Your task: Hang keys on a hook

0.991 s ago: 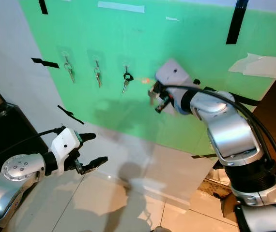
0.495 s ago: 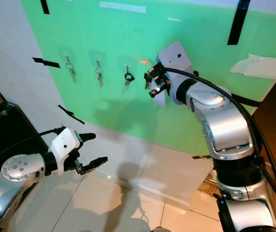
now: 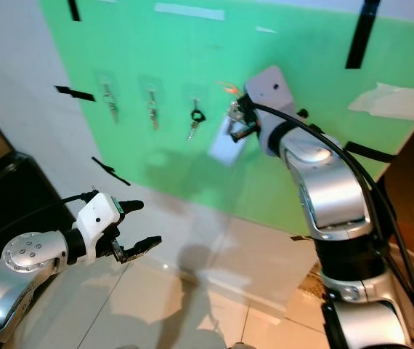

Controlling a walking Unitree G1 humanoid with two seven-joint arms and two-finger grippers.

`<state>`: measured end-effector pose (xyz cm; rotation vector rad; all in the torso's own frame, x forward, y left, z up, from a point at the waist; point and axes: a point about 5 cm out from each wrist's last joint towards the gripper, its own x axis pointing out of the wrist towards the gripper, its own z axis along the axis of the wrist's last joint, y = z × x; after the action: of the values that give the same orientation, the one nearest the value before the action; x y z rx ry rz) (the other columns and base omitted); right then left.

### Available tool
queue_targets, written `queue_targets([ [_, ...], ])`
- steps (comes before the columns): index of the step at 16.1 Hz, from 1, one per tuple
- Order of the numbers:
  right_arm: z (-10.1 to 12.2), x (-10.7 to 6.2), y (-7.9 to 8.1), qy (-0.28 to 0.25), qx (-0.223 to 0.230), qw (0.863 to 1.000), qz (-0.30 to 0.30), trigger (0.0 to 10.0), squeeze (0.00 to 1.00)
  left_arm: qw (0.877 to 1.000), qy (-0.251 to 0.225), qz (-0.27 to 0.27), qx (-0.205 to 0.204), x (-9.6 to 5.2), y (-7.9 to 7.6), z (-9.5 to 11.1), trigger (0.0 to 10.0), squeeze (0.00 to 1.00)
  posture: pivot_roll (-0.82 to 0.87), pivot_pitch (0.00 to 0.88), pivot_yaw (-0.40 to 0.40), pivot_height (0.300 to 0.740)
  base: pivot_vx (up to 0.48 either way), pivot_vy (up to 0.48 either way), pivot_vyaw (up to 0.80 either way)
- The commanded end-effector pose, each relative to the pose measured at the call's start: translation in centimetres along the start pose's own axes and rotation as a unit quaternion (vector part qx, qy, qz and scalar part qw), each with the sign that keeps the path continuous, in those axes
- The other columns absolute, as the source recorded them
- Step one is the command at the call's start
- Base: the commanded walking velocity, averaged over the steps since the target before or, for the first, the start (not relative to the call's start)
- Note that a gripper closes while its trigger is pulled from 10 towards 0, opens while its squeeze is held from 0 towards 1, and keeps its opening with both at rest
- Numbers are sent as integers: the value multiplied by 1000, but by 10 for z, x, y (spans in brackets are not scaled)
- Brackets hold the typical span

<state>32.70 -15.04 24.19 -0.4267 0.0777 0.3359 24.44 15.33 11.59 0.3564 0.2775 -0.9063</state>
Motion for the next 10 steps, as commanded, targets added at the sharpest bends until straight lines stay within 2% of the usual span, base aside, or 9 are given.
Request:
queue_targets([
  [1,-14,-4,-10,34,-15,999,-34,10000,0,1000,-2,-1,5,-1,0,4,10000,0,-44,0,17,740,0,0,0],
  [4,-29,-12,-11,58,-33,997,-31,10000,0,1000,-2,-2,6,-1,0,5,10000,0,-46,0,21,740,0,0,0],
  [7,-42,-19,-3,75,-35,997,-11,10000,0,1000,-2,-3,7,-1,0,7,10000,0,-47,0,22,740,0,0,0],
  [10,-42,-18,8,67,-33,997,2,10000,0,1000,-1,-3,8,-1,0,7,10000,0,-46,0,22,740,0,0,0],
])
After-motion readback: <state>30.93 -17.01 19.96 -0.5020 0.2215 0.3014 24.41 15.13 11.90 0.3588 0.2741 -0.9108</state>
